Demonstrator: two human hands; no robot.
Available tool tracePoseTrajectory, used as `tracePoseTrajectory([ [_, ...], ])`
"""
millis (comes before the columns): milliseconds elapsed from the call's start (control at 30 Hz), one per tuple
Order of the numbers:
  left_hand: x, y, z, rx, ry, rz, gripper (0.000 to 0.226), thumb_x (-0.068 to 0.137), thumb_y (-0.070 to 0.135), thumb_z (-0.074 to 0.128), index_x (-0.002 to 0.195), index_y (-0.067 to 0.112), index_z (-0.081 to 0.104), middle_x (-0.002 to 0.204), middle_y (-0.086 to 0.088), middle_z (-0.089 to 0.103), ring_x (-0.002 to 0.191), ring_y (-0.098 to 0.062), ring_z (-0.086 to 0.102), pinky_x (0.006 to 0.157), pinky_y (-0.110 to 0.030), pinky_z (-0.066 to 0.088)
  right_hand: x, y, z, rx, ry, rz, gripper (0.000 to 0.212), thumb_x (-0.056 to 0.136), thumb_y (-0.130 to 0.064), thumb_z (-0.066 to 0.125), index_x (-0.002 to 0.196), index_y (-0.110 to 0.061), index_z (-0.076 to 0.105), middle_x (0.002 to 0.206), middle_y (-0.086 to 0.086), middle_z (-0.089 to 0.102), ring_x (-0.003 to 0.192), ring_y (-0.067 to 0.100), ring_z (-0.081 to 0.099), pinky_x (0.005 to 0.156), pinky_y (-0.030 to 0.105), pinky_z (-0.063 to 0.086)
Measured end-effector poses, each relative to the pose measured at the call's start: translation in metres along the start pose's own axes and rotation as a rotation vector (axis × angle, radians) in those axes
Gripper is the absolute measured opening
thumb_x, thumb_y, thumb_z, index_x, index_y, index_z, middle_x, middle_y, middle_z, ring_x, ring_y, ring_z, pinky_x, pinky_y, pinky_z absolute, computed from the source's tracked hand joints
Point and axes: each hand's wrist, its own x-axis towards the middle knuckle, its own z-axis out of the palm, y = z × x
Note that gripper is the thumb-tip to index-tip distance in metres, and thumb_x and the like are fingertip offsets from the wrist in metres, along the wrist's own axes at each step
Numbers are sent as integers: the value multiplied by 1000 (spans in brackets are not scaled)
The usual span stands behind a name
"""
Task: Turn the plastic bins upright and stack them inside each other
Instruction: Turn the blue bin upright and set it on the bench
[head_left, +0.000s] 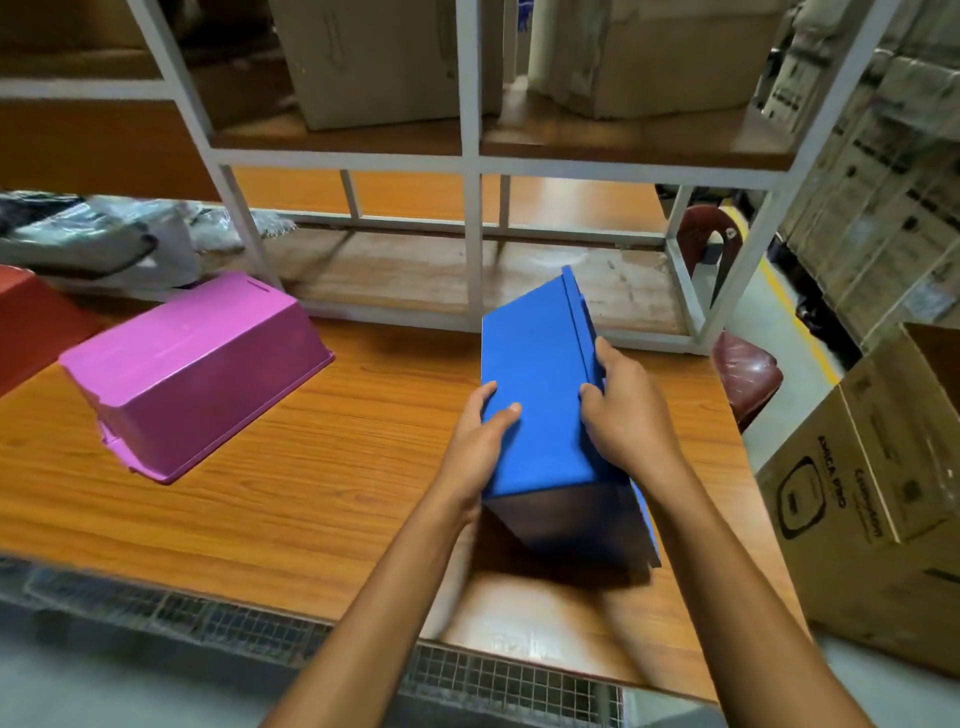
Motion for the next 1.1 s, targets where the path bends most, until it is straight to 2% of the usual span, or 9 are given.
tracePoseTrajectory([
  [100,0,2,-7,389,135,281,34,99,21,57,130,6,59,145,-11,48,135,-11,41,104,-13,28,-5,-14,12,36,48,-21,48,91,-14,49,139,-8,47,118,13,68,107,36,61,86,43,51],
  [200,-3,14,-12,410,128,447,26,100,27,54,115,10,68,131,-6,63,133,-18,51,105,-25,37,-14,-30,31,141,23,-70,50,94,-25,44,140,-7,48,120,13,68,112,37,61,91,46,49],
  [300,-4,19,-20,326,129,403,27,96,41,55,102,18,68,110,7,69,114,-16,63,96,-35,48,-20,-39,42,248,40,-78,53,96,-26,41,146,-8,46,129,11,67,120,33,60,100,47,46],
  [433,-4,13,-37,61,139,225,44,83,61,60,100,22,68,101,2,72,99,-16,67,89,-37,53,-27,-37,53,289,1,-109,48,95,-16,38,141,-14,53,113,-1,75,84,21,74,84,50,55],
  [567,-5,9,-64,-22,113,111,31,93,19,67,121,11,56,111,-1,64,95,-7,62,82,-19,52,-26,-16,58,-157,-14,-69,46,91,-14,43,134,-20,58,138,6,59,124,32,56,102,46,45],
  [700,3,-14,-98,7,90,3,44,89,-11,48,129,6,54,117,-6,64,96,-10,62,72,-15,53,-27,-1,57,-394,-214,199,65,88,-14,47,150,-16,28,153,17,31,131,42,41,100,53,40],
  [800,7,-37,-113,-30,108,-92,41,90,-6,47,126,9,59,121,-17,66,97,-23,66,75,-30,55,-29,6,66,-210,-214,170,77,85,-10,50,154,-13,16,140,22,47,117,44,55,90,47,48],
  [933,7,-49,-128,-173,144,-185,31,98,16,53,129,13,60,124,-16,68,107,-30,67,89,-46,54,-35,18,69,147,-89,336,70,87,-11,59,150,-18,29,112,17,66,101,41,64,86,45,51],
  [1100,-7,-54,-130,-313,53,-201,24,102,22,49,120,16,64,109,-7,73,91,-18,70,73,-33,56,-56,20,77,771,-51,533,37,90,-7,63,125,-16,55,114,9,67,94,28,66,70,34,51],
])
